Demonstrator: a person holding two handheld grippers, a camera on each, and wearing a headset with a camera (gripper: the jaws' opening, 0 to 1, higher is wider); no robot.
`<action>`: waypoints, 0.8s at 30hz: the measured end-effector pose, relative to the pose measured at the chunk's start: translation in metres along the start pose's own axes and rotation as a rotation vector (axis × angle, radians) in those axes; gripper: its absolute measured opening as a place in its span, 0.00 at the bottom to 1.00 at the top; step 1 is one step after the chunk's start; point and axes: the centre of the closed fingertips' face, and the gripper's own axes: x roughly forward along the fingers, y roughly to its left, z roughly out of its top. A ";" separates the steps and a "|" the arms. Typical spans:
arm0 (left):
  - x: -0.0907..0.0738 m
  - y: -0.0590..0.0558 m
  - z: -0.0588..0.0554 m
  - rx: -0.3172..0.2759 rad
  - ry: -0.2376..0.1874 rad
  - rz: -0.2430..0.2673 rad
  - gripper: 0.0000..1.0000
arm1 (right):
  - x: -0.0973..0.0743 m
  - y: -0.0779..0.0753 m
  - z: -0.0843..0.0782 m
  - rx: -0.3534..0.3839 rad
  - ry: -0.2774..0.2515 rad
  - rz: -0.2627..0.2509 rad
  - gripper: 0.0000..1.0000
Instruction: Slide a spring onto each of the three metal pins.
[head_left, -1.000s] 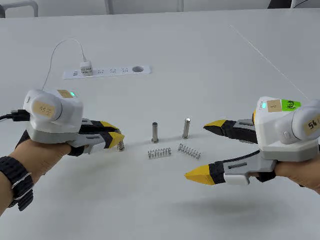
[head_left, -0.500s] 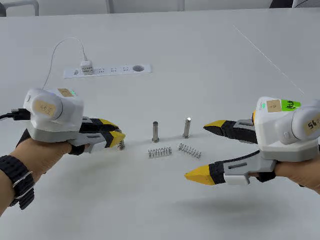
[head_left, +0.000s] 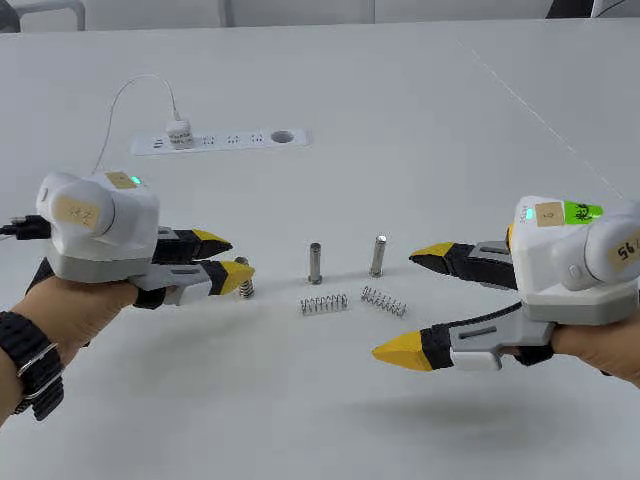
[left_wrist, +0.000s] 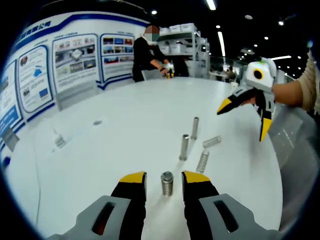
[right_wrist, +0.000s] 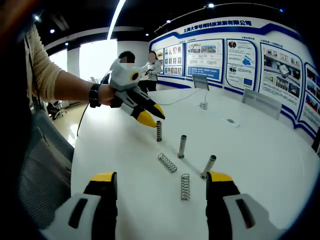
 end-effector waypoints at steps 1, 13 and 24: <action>-0.001 0.000 0.001 0.000 -0.004 0.000 0.29 | 0.000 0.000 0.000 0.000 0.000 0.000 0.73; -0.016 -0.009 0.022 0.039 -0.062 0.002 0.35 | 0.000 0.001 0.001 -0.003 0.002 0.003 0.72; -0.016 -0.041 0.038 0.101 -0.094 -0.064 0.33 | 0.000 0.001 0.002 -0.004 0.001 0.004 0.72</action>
